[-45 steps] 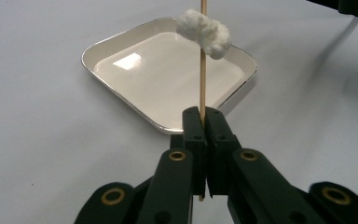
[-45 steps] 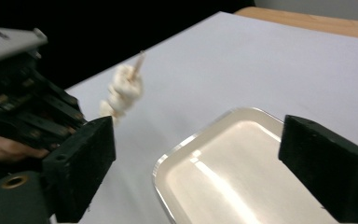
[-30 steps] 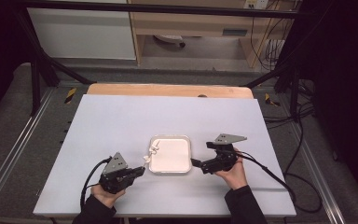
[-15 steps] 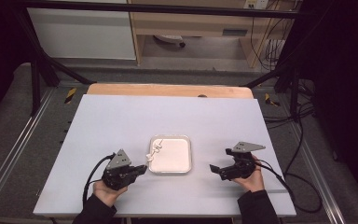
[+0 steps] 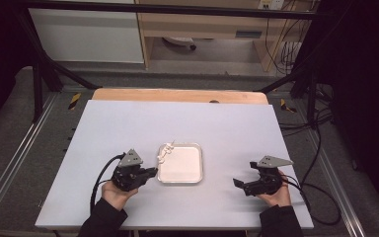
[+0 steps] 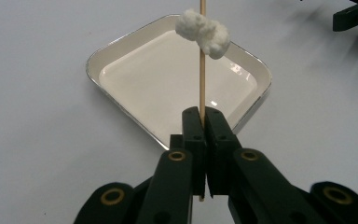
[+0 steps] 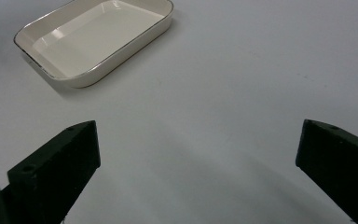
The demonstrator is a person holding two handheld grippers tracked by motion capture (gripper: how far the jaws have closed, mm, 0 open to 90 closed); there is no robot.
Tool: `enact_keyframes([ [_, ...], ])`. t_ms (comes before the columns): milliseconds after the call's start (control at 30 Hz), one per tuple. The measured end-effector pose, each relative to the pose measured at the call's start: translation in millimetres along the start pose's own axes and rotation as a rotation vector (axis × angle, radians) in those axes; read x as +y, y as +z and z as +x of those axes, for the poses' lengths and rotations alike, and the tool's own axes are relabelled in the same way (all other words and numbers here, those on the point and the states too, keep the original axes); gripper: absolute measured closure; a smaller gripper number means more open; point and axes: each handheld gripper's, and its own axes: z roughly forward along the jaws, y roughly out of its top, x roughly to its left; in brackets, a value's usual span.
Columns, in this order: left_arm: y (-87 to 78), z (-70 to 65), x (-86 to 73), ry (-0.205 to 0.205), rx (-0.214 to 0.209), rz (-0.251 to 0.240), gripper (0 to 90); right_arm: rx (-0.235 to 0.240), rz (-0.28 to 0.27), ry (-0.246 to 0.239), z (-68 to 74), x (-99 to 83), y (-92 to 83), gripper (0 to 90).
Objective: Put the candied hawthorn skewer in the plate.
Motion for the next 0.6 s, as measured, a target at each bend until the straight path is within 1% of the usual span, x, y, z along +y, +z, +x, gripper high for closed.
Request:
enact_keyframes([
  [67,3.3,0.3,4.2,-0.003,0.001,0.01,88.0,-0.004,0.006,-0.003,0.0,-1.8,-0.5,0.3],
  [100,5.1,0.2,6.1,-0.005,-0.002,0.016,88.0,-0.007,0.012,-0.012,-0.5,-2.4,-0.4,0.3],
  [200,11.1,-0.6,11.2,-0.004,0.007,0.039,88.0,-0.008,0.027,-0.014,-0.5,-3.7,-0.1,0.3],
  [467,31.4,-1.6,22.1,-0.005,0.026,0.091,88.0,-0.006,0.024,-0.018,-1.4,-4.3,-1.2,0.3],
  [600,42.7,-3.0,25.1,-0.005,0.027,0.12,88.0,-0.006,0.022,-0.018,-1.7,-4.3,-1.3,0.3],
])
